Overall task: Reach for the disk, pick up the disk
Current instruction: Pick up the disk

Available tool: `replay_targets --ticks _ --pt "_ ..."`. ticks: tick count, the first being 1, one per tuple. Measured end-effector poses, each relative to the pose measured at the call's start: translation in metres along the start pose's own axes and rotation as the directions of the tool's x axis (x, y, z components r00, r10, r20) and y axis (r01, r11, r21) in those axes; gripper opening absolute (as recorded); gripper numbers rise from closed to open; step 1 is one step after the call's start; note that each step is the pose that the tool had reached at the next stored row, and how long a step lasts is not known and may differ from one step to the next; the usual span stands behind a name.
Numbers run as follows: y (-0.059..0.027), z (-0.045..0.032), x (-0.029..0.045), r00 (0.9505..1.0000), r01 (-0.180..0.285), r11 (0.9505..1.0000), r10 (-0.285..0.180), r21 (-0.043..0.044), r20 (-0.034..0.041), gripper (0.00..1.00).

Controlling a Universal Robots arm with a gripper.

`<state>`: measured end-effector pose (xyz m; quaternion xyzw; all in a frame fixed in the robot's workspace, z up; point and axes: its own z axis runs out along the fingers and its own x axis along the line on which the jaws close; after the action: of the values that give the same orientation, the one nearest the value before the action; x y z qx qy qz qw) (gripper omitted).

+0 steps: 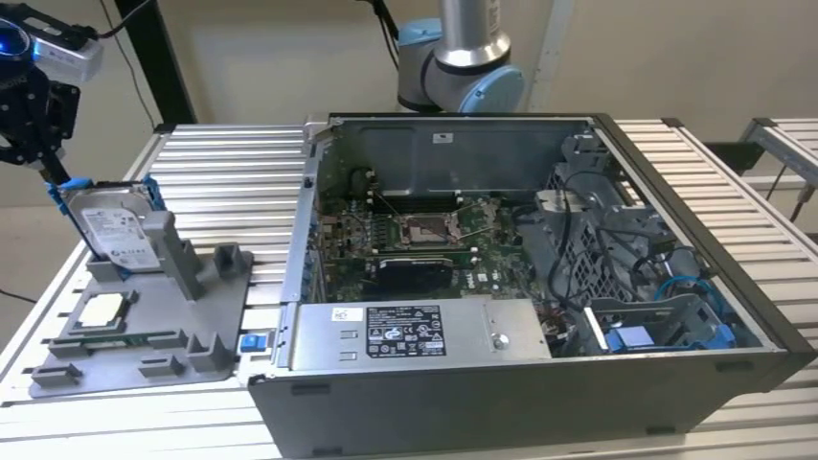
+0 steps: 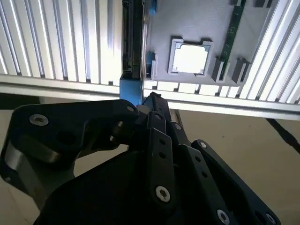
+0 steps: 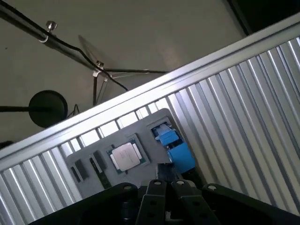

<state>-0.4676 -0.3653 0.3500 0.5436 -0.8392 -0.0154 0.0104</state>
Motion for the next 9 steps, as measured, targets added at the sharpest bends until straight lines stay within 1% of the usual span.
replay_targets --ticks 2,5,7,9 --pt "0.0000 0.0000 0.0000 0.9995 0.031 0.9995 -0.031 0.0001 -0.0011 0.00" --pt "0.0000 0.0000 0.0000 0.9973 0.073 0.9973 -0.073 0.0004 -0.0025 0.00" --pt "0.0000 0.0000 0.0000 0.9949 0.101 0.9949 -0.101 0.0008 -0.0034 0.00" --pt "0.0000 0.0000 0.0000 0.9912 0.132 0.9913 -0.132 0.0015 -0.0043 0.00"
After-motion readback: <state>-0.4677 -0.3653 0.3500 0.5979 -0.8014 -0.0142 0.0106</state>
